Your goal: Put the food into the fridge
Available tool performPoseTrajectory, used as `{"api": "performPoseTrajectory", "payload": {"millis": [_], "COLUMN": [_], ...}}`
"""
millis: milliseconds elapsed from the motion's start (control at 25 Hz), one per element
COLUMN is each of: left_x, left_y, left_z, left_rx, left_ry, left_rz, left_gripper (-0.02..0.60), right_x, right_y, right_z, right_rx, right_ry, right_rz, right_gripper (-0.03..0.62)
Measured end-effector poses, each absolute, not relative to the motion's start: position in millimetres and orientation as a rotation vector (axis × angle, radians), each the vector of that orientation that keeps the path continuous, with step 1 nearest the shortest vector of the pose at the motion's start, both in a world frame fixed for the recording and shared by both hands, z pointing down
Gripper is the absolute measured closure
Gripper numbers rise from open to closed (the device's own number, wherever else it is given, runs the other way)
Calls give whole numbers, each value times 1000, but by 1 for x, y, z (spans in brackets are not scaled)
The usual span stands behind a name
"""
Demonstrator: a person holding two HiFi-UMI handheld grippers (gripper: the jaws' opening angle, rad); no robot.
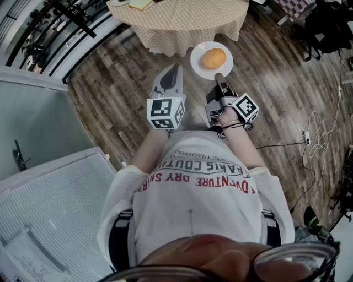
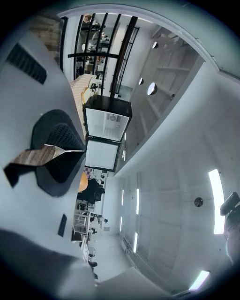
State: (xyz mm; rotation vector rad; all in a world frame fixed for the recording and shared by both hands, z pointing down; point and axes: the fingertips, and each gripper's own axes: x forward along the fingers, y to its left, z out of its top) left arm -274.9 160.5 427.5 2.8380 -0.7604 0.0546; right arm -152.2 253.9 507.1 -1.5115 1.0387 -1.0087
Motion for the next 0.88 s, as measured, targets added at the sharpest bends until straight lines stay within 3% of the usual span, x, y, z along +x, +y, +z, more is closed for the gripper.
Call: {"api": "performPoseTrajectory", "payload": {"millis": [880], "left_x": [-275], "left_y": [156], "left_z": [449], "left_rx": [2800], "left_ry": [-742], "left_rz": [106], "left_gripper": [554], "right_x": [-152], "right_y": [252], "right_z": [525], "right_rx": [-1488], "right_ry": [982], "right_rz": [-1054], "right_gripper": [560]}}
